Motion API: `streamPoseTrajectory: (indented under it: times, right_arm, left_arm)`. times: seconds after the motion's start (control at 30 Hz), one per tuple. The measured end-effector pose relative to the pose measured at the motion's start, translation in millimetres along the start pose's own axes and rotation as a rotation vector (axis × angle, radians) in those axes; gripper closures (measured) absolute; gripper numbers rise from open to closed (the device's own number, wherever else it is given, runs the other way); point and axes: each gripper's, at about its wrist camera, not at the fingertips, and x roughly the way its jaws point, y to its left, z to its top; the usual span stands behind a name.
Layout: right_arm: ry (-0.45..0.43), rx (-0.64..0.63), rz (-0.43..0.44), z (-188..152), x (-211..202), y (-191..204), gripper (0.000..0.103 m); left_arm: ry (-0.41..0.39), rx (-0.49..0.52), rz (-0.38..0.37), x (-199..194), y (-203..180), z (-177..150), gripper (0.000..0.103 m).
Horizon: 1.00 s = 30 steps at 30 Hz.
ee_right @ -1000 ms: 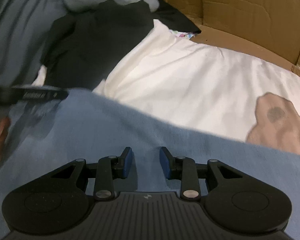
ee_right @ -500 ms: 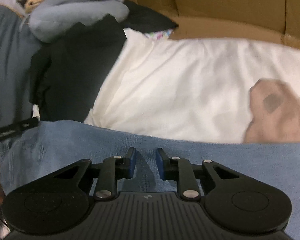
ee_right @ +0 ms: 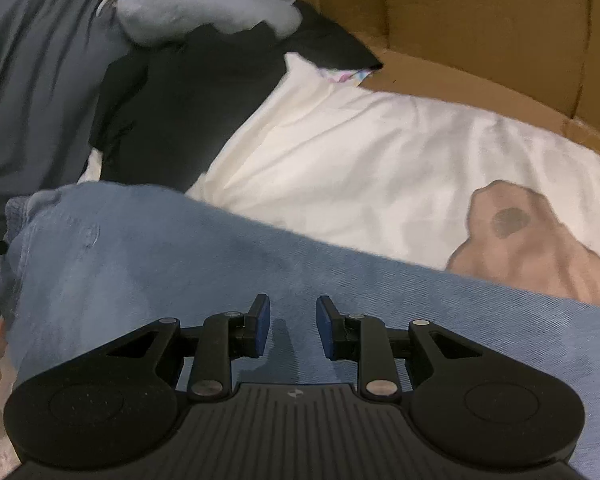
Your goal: Fold clothes
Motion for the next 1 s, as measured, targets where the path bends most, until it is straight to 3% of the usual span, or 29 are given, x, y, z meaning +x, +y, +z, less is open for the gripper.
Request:
streamPoseTrajectory:
  times: [0.3, 0.6, 0.77, 0.9, 1.0]
  right_arm:
    - [0.034, 0.053, -0.034, -22.1, 12.9, 3.6, 0.068]
    - [0.015, 0.033, -0.012, -28.1, 15.3, 1.0, 0.065]
    - [0.032, 0.027, -0.007, -24.2, 13.7, 0.3, 0.064]
    - [0.026, 0.009, -0.004, -20.2, -3.1, -2.4, 0.065]
    - [0.015, -0.029, 0.003, -20.3, -15.1, -3.0, 0.064]
  left_arm:
    - [0.003, 0.127, 0.015, 52.6, -17.6, 24.1, 0.066]
    - [0.033, 0.081, -0.01, 85.8, -6.3, 47.7, 0.062]
    - [0.055, 0.101, -0.016, 77.8, -2.2, 51.2, 0.062]
    - [0.045, 0.084, -0.039, 46.0, 7.0, 47.1, 0.07]
    - [0.027, 0.071, -0.042, 18.7, 11.8, 40.7, 0.069]
